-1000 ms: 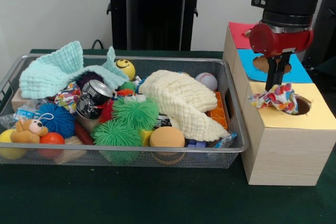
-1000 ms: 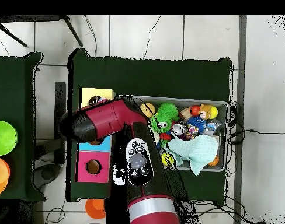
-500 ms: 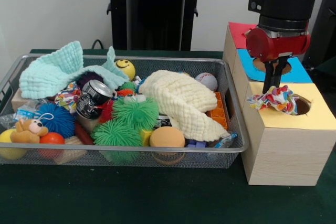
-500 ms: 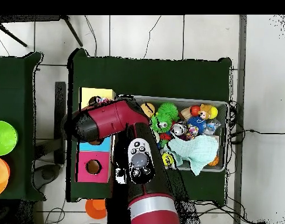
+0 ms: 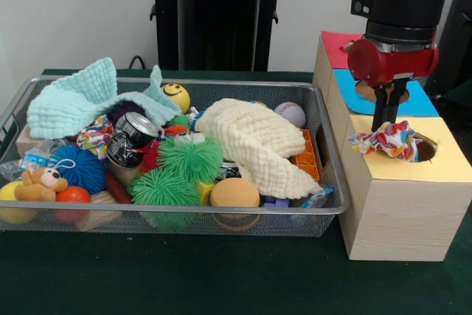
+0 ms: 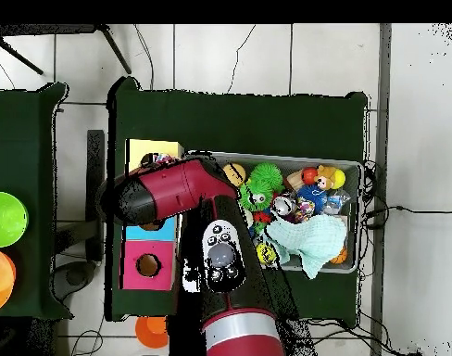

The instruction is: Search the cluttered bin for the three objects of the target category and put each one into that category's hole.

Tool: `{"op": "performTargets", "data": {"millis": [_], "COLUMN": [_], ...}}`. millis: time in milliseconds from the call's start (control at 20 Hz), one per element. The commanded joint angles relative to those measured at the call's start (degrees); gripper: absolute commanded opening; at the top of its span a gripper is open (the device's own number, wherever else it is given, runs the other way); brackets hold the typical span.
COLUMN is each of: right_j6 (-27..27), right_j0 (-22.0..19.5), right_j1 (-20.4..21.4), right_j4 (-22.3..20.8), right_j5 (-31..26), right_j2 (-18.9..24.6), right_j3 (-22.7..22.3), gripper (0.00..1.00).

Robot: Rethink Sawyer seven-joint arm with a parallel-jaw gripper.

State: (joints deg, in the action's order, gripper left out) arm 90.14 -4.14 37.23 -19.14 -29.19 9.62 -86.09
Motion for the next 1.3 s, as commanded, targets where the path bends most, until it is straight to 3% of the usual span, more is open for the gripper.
{"op": "performTargets", "data": {"millis": [50,450,850,1300], "right_j6": [9.7,10.7,10.0,8.8], "right_j0": [-0.2,1.9,0.6,1.7], "right_j1": [-3.1,-6.2,-8.0,-8.5], "right_j4": [2.3,3.2,6.4,7.2], "right_j5": [3.6,5.8,7.6,6.8], "right_j2": [1.8,1.9,4.6,3.3], "right_j3": [0.4,2.9,0.9,1.2], "gripper": [0.00,0.00,0.00,0.00]}}
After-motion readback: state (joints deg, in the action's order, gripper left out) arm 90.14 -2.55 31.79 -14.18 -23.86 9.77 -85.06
